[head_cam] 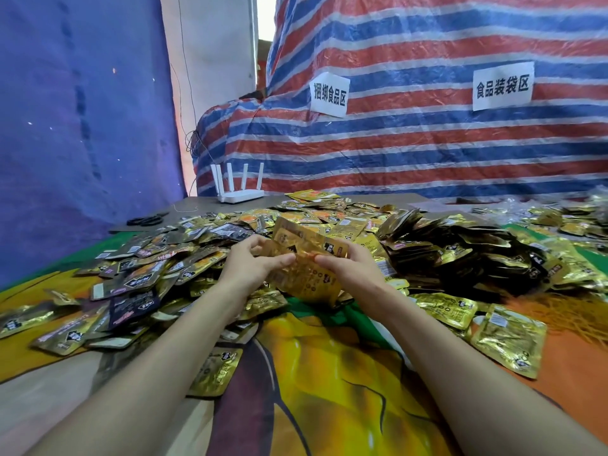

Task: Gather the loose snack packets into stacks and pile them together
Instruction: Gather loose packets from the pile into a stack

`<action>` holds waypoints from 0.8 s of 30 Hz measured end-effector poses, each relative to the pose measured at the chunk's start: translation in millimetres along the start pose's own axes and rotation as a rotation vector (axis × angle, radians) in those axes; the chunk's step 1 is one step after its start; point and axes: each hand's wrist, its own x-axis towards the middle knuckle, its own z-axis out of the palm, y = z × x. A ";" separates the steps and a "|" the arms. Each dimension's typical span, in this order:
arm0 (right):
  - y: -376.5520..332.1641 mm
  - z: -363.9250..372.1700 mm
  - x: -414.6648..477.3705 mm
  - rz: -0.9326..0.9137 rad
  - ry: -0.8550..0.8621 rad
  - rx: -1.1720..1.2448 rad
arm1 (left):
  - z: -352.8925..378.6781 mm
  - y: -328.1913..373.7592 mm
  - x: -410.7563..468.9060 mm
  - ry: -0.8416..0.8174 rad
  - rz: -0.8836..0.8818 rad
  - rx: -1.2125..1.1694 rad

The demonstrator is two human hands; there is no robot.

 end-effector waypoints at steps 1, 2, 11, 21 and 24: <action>-0.4 -1.1 0.5 0.031 0.005 0.080 | 2.3 2.8 -0.7 -0.006 0.010 -0.062; -0.8 -2.2 1.5 0.063 -0.001 0.173 | 4.6 4.5 -1.4 -0.012 0.019 -0.140; -3.0 -5.4 -1.5 -0.176 -0.151 0.064 | 1.2 6.9 -5.4 0.075 0.128 -0.496; 3.2 27.4 -11.6 -0.144 -0.150 0.155 | 0.9 8.6 -17.4 -0.204 0.016 -0.756; 4.0 33.0 -18.6 -0.186 -0.302 -0.023 | -1.2 9.0 -17.1 -0.269 -0.023 -0.761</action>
